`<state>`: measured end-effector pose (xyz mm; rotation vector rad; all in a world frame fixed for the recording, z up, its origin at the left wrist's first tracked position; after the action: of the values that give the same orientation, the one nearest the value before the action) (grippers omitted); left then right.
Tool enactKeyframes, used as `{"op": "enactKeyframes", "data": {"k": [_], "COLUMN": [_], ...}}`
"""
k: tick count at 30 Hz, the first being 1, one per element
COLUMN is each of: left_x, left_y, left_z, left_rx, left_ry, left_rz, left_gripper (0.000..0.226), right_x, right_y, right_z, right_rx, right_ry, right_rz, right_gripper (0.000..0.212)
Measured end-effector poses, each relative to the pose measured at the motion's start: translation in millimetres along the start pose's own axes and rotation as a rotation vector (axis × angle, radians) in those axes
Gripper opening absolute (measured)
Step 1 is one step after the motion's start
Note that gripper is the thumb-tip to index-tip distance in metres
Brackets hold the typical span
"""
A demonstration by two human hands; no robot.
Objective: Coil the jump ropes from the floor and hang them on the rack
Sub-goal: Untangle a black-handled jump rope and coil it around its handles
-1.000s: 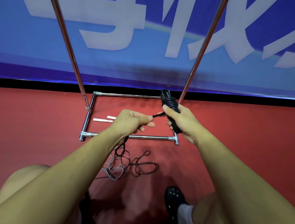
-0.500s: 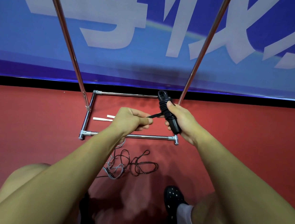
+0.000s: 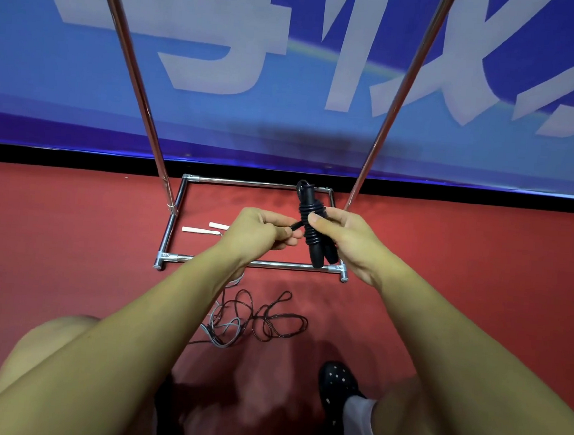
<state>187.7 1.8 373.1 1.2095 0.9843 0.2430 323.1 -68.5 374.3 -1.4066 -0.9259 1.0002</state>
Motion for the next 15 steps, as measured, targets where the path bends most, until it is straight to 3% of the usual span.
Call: {"op": "enactKeyframes", "data": {"k": [6, 11, 15], "left_x": [-3, -5, -9], "left_y": [0, -4, -9], "left_z": [9, 10, 11], "left_rx": [0.088, 0.069, 0.139], "left_ry": [-0.079, -0.100, -0.078], "left_rz": [0.017, -0.023, -0.120], "left_gripper": [0.027, 0.019, 0.009], "right_x": [-1, -2, -3], "right_y": [6, 8, 0], "right_z": [-3, -4, -2], "right_rx": [-0.036, -0.074, -0.104], "right_ry": [-0.038, -0.039, -0.047], "right_rz": [0.027, 0.046, 0.046], "right_gripper": [0.034, 0.063, 0.053]}}
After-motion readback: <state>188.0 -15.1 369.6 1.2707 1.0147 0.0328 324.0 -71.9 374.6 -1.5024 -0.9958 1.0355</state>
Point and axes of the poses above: each hand's wrist, its own x-axis towards the middle knuckle, its own z-axis out of the palm, y = z × x, the point moved 10 cm from there along x, towards the middle knuckle, and after that the axes turned 12 degrees about -z, right-handed, at the moved point
